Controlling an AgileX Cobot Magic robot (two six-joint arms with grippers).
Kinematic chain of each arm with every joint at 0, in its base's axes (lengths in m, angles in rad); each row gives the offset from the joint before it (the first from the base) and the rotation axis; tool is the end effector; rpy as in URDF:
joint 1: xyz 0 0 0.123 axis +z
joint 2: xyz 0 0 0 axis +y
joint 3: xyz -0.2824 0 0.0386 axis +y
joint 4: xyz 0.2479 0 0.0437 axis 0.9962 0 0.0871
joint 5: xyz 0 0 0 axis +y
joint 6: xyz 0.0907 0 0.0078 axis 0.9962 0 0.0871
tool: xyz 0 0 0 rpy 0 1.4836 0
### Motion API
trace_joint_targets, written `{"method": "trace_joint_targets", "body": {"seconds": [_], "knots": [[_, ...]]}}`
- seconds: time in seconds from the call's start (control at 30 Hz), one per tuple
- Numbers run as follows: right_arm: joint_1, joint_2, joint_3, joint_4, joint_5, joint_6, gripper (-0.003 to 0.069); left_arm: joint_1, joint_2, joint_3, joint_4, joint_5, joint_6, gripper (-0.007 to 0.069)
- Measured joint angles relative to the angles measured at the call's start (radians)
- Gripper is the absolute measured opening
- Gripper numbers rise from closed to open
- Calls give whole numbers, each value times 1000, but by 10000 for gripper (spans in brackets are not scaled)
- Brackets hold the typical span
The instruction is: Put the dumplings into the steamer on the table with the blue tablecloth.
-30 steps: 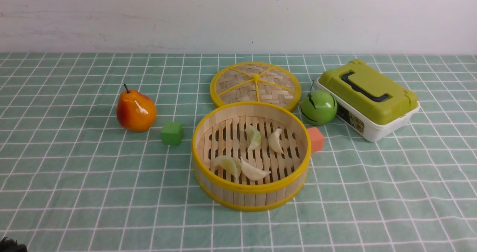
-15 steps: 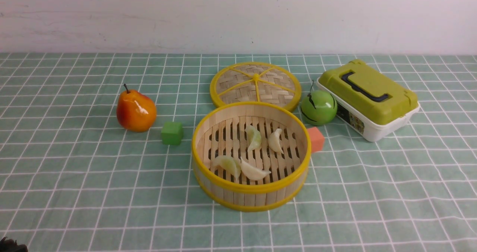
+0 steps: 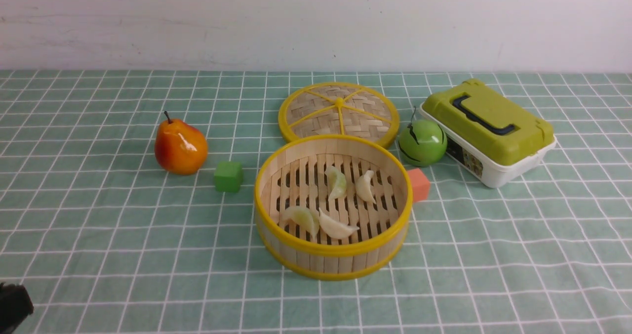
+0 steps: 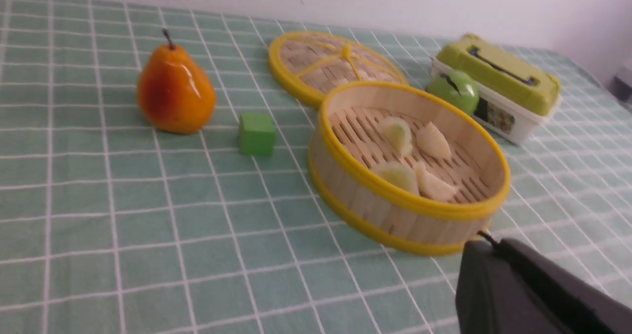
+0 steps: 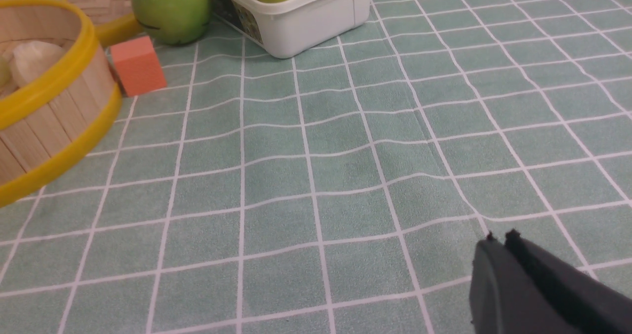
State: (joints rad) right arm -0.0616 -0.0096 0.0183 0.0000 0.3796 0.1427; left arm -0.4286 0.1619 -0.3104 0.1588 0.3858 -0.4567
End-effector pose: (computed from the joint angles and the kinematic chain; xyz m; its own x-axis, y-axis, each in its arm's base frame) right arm 0.0523 -0.0032 0.1733 -0.2842 0.1600 -0.9453 0.1030 0.9854 0.1358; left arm 0.0533 -0.0184 0.2732 -0.2358 -0.2264 -0.9451 0.3039 0.9065 -0.2930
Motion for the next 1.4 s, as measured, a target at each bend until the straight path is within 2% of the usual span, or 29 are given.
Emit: {"method": "trace_joint_targets", "body": {"seconds": [0.2,0.37,0.43,0.57,0.7,0.8,1.4], "knots": [[0,0,0,0,0,0,13,296,-7,167,-65,-319,74,-14],[0,0,0,0,0,0,20,447,-61,291,-78,-398,87,-14],[0,0,0,0,0,0,22,459,-91,324,-80,-379,88,-14],[0,0,0,0,0,0,28,463,-159,338,-124,-245,101,-14],[0,0,0,0,0,1,34,463,-172,339,-159,-86,195,-14],[0,0,0,0,0,1,42,463,-172,341,-164,-27,252,-14],[0,0,0,0,0,1,62,463,-172,341,-166,-9,294,-14]]}}
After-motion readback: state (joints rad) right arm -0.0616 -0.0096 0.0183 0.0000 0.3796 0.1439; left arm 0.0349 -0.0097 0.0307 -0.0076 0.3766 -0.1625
